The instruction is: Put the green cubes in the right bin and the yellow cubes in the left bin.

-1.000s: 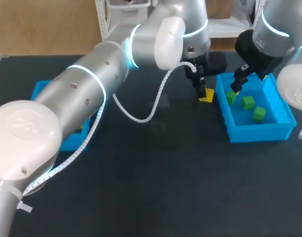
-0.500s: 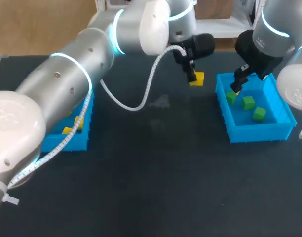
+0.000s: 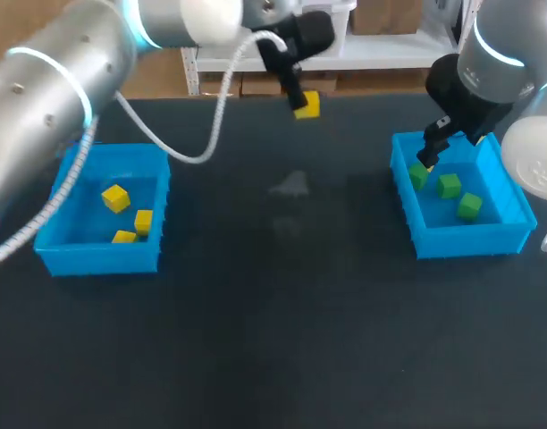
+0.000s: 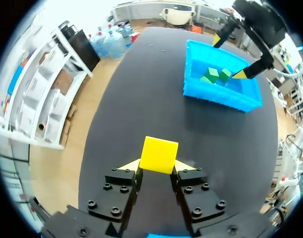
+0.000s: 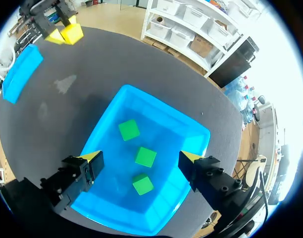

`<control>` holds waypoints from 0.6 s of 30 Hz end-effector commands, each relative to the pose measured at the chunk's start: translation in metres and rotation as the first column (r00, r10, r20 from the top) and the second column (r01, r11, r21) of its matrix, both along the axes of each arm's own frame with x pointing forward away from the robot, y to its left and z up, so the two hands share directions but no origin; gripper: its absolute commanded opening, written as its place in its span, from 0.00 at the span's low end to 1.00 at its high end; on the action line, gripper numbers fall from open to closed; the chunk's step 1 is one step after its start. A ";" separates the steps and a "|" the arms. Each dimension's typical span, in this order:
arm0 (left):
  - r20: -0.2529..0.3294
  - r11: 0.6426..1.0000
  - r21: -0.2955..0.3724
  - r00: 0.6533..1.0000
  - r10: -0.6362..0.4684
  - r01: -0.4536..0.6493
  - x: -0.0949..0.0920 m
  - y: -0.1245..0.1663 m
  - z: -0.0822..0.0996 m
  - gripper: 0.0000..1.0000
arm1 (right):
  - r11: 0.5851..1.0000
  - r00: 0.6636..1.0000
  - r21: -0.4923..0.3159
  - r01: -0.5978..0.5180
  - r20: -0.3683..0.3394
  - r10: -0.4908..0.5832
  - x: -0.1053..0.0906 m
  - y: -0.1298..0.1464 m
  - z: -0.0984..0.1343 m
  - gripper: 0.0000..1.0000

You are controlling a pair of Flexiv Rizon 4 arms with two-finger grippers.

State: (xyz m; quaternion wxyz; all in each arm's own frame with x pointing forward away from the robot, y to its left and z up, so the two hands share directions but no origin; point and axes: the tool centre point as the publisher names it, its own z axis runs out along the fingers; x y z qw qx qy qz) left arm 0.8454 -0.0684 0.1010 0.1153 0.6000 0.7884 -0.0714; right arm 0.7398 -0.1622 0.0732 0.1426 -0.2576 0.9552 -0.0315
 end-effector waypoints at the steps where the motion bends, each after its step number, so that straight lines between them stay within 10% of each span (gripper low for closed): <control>1: 0.113 0.995 -0.069 0.991 0.076 -0.069 -0.036 0.065 0.017 0.00 | 1.000 1.000 0.000 0.001 0.004 -0.001 -0.001 0.000 0.000 1.00; 18: 0.119 0.943 -0.067 0.936 0.331 -0.325 -0.091 0.208 0.035 0.00 | 1.000 1.000 0.000 0.001 0.004 -0.001 -0.001 0.000 0.000 1.00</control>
